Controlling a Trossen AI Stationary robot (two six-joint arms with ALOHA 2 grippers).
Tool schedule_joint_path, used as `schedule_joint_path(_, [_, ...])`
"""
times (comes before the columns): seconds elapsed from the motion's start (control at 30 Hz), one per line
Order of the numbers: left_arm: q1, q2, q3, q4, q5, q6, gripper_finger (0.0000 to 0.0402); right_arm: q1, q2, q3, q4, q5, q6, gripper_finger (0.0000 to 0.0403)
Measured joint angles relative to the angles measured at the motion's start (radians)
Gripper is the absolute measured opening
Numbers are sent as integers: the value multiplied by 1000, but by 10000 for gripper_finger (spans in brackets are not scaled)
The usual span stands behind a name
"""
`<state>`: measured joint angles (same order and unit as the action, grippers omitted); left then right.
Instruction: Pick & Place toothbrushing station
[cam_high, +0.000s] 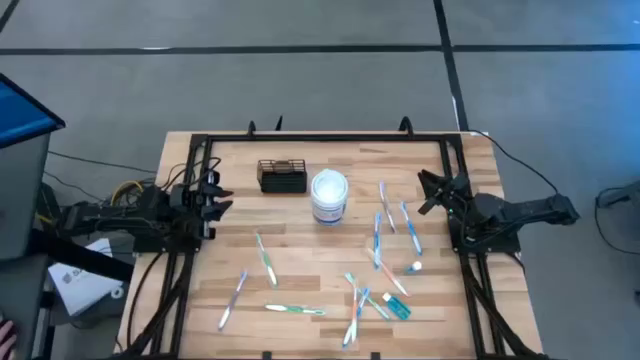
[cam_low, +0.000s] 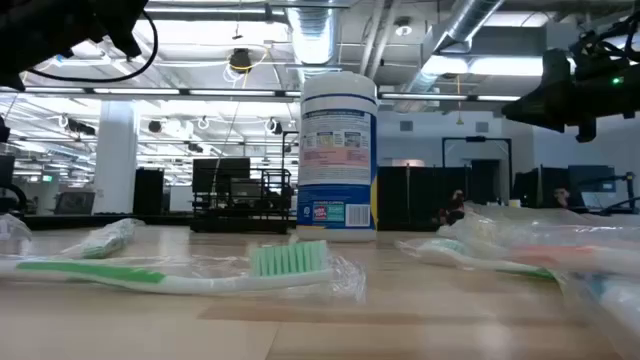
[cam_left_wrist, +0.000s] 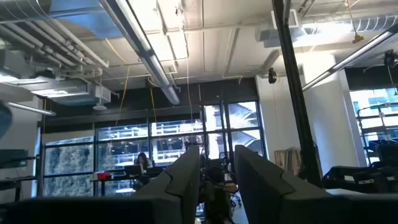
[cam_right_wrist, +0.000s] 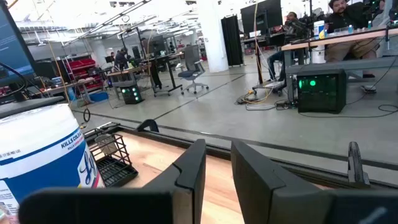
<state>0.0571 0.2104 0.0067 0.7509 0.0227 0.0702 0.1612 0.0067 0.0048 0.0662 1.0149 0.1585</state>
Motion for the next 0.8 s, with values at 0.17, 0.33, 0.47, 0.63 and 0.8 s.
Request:
schedule_joint_path(0.17, [0, 0, 0, 0, 0, 0, 95, 0, 0, 0, 0, 0, 0, 69])
schedule_joint_path(0.33, [0, 0, 0, -1, 0, 0, 95, 0, 0, 0, -1, 0, 0, 69])
schedule_joint_path(0.47, [0, 0, 0, -1, 0, 0, 95, 0, 0, 0, -1, 0, 0, 69])
schedule_joint_path(0.63, [0, 0, 0, -2, 0, -1, 95, 0, 0, 0, -1, 0, 0, 69])
schedule_joint_path(0.8, [0, 11, 0, -11, 0, -1, 95, 3, 1, 0, -19, -27, -27, 69])
